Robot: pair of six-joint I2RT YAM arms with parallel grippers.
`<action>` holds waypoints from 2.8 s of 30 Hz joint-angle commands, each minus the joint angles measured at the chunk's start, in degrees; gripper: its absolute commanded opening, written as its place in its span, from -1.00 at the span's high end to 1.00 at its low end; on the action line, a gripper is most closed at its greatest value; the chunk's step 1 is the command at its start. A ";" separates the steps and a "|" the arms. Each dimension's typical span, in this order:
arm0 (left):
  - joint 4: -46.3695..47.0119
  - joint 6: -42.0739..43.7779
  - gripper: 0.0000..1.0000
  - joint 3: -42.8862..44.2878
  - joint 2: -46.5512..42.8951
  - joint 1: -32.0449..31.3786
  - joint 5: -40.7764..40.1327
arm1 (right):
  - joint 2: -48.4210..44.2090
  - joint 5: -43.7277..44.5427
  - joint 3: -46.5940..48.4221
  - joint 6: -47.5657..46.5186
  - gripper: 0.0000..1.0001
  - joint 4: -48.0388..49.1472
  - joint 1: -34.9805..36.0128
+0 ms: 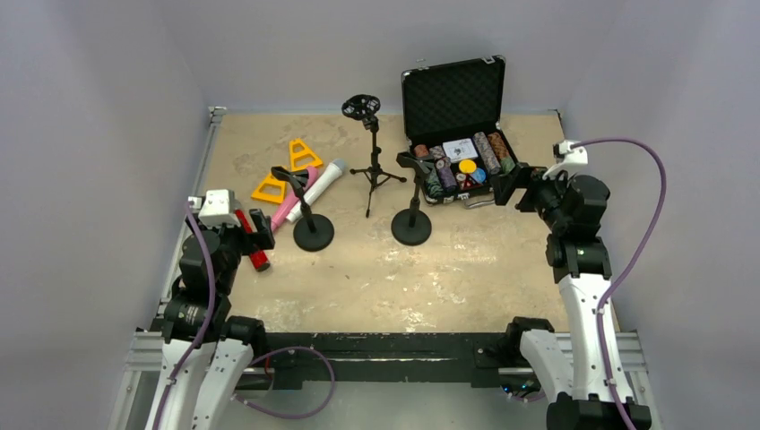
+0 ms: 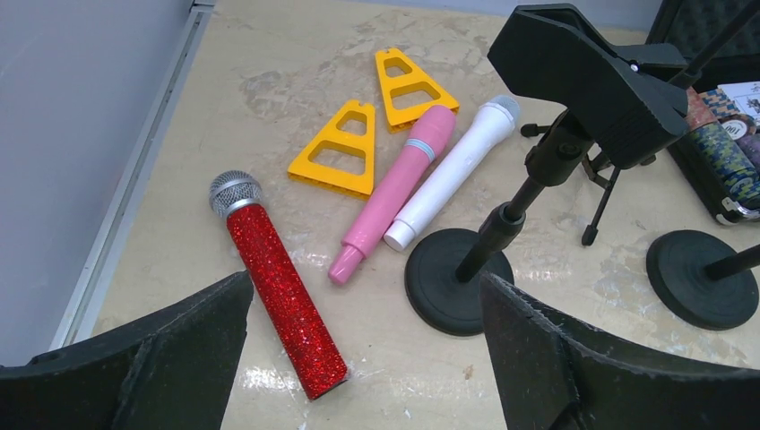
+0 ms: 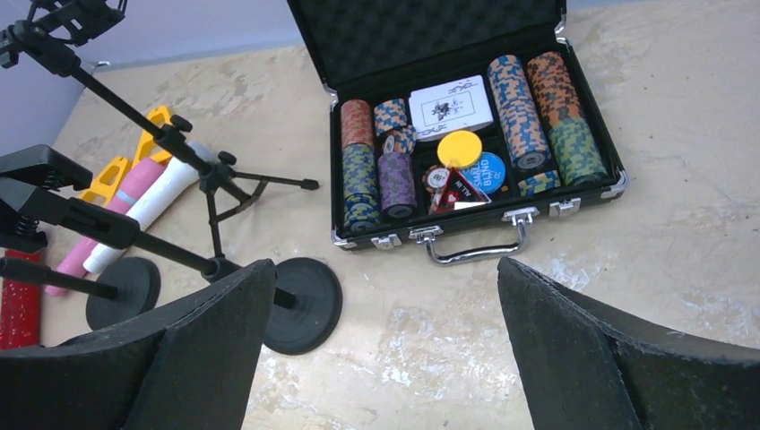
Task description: Attach the microphones to the stand
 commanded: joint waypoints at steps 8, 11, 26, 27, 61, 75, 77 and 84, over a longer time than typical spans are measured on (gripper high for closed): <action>3.19 0.75 -0.99 1.07 2.50 -0.28 4.59 | -1.85 -35.05 -4.88 -29.39 -0.98 0.36 0.16; 3.52 -0.56 -0.99 1.07 3.18 -0.28 7.05 | -1.80 -39.72 -4.46 -32.32 -0.98 -2.67 0.25; 2.08 -3.44 -0.99 1.66 6.36 -0.28 14.33 | 10.16 -45.94 -3.30 -49.33 -0.97 7.64 11.65; 1.93 -3.46 -0.99 1.68 6.49 -0.28 14.15 | 11.82 -46.66 -3.69 -47.17 -0.96 12.87 11.75; 1.08 -2.15 -0.99 2.21 9.26 -0.28 12.06 | 38.77 -51.63 5.50 -16.53 0.67 47.29 18.69; 1.39 -2.63 -0.99 2.26 8.80 -0.28 13.63 | 26.86 -61.99 6.98 -44.14 0.93 8.54 15.55; 1.35 -2.80 -0.99 2.30 8.74 -0.28 13.81 | 26.67 -61.88 6.49 -46.09 0.89 5.42 14.57; 1.18 -3.40 -0.99 2.30 8.10 -0.28 13.40 | 25.04 -59.98 4.26 -47.01 0.08 1.92 12.98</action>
